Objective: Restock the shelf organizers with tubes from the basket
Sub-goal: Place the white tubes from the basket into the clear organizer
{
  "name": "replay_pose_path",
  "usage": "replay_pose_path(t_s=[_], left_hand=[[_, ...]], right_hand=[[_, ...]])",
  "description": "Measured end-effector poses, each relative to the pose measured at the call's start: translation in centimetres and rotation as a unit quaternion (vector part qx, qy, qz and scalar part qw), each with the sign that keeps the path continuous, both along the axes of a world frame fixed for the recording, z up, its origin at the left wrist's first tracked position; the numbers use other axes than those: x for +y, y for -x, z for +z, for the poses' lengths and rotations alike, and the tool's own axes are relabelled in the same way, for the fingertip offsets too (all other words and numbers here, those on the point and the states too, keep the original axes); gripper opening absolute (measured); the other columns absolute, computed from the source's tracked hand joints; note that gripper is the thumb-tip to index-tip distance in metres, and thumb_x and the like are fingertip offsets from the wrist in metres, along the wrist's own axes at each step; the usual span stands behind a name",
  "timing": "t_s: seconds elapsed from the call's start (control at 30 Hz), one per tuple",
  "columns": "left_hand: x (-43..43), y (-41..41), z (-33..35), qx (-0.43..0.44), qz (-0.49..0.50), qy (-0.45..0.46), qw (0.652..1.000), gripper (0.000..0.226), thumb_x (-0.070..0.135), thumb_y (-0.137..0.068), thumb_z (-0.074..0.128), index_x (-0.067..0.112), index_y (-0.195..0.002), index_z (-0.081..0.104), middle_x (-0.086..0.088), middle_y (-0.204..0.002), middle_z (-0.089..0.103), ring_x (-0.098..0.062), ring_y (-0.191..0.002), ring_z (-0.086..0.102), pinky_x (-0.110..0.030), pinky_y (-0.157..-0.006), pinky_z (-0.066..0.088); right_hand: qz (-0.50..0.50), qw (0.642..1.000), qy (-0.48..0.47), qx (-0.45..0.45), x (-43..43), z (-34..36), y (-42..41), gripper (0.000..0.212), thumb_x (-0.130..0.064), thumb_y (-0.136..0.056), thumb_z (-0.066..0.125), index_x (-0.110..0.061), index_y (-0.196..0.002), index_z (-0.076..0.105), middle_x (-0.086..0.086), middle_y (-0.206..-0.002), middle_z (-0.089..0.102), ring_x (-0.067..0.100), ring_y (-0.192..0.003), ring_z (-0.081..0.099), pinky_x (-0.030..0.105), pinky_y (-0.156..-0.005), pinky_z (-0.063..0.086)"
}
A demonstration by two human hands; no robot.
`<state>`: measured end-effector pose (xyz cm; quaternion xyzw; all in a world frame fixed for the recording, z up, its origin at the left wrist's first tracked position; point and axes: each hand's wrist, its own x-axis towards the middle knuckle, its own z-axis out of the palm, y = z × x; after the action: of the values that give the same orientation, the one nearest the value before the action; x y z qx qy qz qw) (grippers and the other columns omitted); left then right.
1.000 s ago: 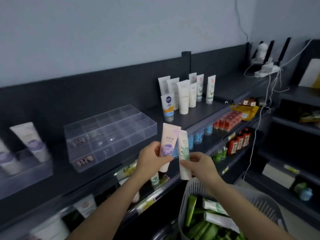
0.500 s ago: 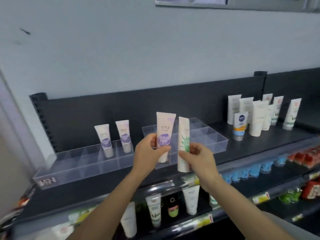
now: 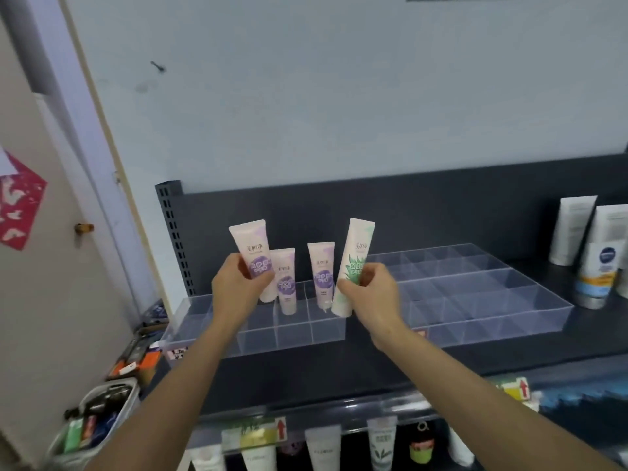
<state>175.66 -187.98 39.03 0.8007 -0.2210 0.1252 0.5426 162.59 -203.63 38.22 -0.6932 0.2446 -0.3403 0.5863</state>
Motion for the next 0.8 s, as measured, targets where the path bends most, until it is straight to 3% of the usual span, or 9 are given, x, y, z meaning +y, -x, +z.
replay_pose_path(t_s=[0.23,0.43,0.67,0.8], left_hand=[[0.1,-5.4,-1.4,0.045,0.007,-0.088,0.995,0.039,0.013,-0.078,0.075,0.008,-0.108,0.052,-0.006,-0.110,0.062,-0.016,-0.090,0.055,-0.030,-0.076,0.044],[-0.9,-7.7,-2.7,0.070,-0.017,-0.144,0.987,0.039,0.012,-0.075,0.077,0.009,-0.105,0.052,-0.008,-0.110,0.064,-0.017,-0.088,0.057,-0.021,-0.061,0.041],[-1.2,-8.6,-4.2,0.068,-0.020,-0.173,0.982,0.040,0.019,-0.070,0.081,0.015,-0.102,0.057,-0.003,-0.102,0.067,-0.021,-0.089,0.064,-0.044,-0.081,0.054],[-1.2,-8.9,-4.7,0.064,-0.003,-0.185,0.981,0.040,0.024,-0.067,0.082,0.016,-0.099,0.058,-0.002,-0.099,0.068,-0.022,-0.089,0.065,-0.048,-0.083,0.053]], right_hand=[[-0.027,0.992,0.089,0.083,-0.1,-2.1,-4.0,0.033,-0.023,-0.080,0.073,-0.021,-0.098,0.047,0.001,-0.118,0.063,0.015,-0.099,0.061,0.028,-0.072,0.055],[-0.039,0.979,0.136,0.149,-0.7,-4.0,-6.0,0.037,-0.027,-0.077,0.075,-0.018,-0.101,0.049,0.003,-0.117,0.064,0.020,-0.104,0.062,0.037,-0.077,0.056],[-0.040,0.973,0.169,0.149,-1.2,-5.8,-7.0,0.040,-0.026,-0.074,0.078,-0.015,-0.102,0.050,0.004,-0.112,0.064,0.020,-0.102,0.062,0.041,-0.080,0.057],[-0.054,0.972,0.186,0.136,-1.1,-6.6,-7.5,0.037,-0.026,-0.073,0.079,-0.013,-0.099,0.055,0.005,-0.108,0.062,0.021,-0.102,0.060,0.041,-0.077,0.057]])
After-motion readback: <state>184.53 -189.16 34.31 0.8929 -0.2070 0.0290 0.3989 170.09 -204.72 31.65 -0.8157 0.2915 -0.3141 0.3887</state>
